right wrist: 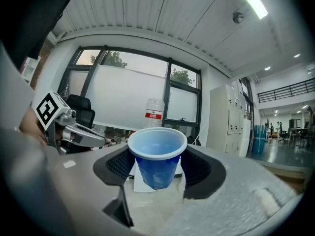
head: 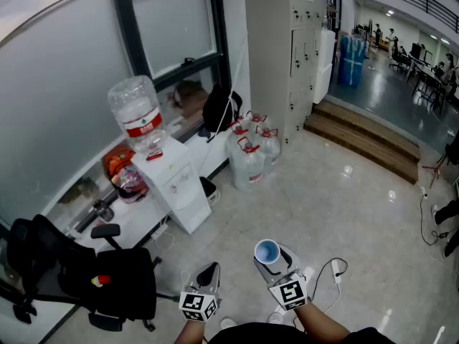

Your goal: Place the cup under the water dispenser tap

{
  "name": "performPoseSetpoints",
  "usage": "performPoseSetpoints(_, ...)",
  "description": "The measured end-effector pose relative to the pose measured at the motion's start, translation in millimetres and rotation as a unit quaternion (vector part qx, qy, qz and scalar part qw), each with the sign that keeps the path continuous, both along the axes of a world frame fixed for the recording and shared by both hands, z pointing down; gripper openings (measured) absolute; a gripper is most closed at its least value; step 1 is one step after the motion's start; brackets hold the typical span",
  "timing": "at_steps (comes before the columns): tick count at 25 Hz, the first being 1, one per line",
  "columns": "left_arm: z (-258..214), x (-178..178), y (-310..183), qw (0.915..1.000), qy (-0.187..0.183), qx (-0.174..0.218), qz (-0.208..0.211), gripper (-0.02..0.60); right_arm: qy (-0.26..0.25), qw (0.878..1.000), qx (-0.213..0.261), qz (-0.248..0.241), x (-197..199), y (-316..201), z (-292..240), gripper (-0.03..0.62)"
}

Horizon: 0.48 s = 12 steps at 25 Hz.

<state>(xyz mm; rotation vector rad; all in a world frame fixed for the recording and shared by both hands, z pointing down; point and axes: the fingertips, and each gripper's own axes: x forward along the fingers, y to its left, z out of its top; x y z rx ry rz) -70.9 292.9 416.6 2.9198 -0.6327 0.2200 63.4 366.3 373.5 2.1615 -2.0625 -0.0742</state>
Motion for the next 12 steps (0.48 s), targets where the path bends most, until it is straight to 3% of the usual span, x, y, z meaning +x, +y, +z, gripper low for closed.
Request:
performPoseSetpoints(5, -6.5, 7.2, -2.4, 1.0, 0.002, 0.004, -0.001, 0.015, 0.014, 1.0, 0.003, 0.003, 0.7, -3.2, -9.2, 0.291)
performPoseSetpoints(12, -6.5, -9.5, -5.2, 0.9999, 0.005, 0.004, -0.01, 0.015, 0.047, 0.999, 0.004, -0.016, -27.0, -12.4, -8.7, 0.292)
